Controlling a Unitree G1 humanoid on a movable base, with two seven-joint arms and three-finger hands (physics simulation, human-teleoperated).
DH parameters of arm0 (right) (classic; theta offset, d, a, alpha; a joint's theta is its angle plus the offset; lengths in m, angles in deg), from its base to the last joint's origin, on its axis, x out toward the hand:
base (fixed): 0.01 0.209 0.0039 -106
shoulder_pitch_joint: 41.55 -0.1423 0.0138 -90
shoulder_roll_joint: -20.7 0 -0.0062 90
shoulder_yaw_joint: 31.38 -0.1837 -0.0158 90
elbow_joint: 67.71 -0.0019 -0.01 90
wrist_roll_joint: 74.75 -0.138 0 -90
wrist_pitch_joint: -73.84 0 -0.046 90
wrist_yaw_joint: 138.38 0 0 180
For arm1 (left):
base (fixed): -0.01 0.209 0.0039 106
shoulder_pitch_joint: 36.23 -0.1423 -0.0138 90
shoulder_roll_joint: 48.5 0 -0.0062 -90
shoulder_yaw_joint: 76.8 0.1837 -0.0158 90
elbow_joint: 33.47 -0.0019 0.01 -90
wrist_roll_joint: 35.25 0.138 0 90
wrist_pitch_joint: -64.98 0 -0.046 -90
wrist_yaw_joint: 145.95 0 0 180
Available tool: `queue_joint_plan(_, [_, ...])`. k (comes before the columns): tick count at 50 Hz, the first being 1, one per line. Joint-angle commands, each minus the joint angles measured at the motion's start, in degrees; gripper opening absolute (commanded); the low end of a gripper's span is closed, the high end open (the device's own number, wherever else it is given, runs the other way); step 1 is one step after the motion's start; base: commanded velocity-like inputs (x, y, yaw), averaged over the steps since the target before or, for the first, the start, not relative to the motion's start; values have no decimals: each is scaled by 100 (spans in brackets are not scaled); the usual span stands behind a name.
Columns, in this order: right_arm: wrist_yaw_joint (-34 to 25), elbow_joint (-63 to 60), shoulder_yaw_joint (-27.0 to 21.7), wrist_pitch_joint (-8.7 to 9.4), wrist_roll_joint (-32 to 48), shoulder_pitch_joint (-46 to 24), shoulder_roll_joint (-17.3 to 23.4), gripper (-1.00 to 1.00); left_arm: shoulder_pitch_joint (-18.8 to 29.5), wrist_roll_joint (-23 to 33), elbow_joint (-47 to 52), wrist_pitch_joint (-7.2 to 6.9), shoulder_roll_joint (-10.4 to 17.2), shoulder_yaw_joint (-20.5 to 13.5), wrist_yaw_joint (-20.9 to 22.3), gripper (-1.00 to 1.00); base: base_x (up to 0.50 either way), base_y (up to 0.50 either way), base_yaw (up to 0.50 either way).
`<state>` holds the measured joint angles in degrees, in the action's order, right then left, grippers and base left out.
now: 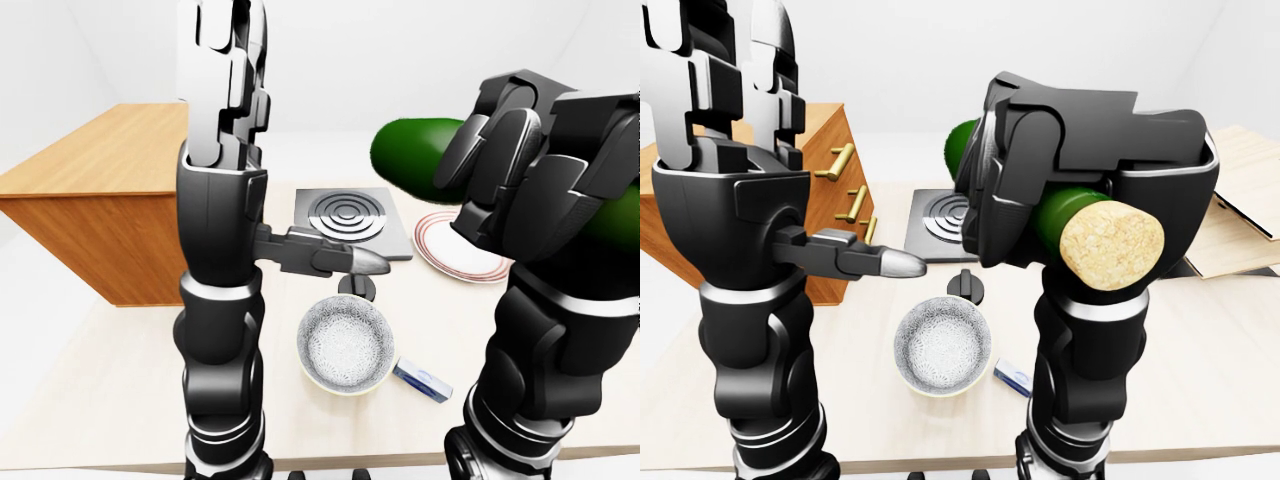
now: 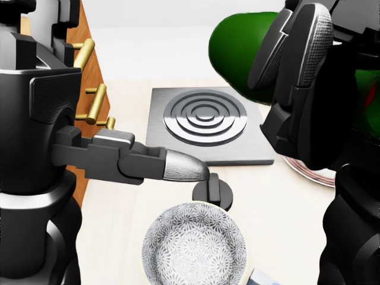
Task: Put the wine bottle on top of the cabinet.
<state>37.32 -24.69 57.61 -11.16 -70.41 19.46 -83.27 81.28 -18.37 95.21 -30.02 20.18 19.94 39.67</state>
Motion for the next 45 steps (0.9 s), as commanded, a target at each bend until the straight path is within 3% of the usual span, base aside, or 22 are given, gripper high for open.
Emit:
queue_joint_plan(1, [464,703,106,0,-59,-150,-36,-100,-53,135,-545,0,-108,282,-66,100,0,0,0])
queue_joint_plan(11, [534,712,185,0,-94,-184,-65,-100,109,158,-960,0,-129,213,-122,100,0,0,0])
queue_joint_plan(29, [529,889,299,0,-7,-329,-183,-100,298,553,-1542,0,-278,413,-221,100,0,0,0])
queue_joint_plan(33, [526,911,315,0,5,-350,-194,-100,323,757,-1668,0,-438,493,-210,100,0,0,0])
queue_joint_plan(45, [537,918,379,0,35,-284,-256,-100,579,865,-2241,0,-572,405,-291,100,0,0,0])
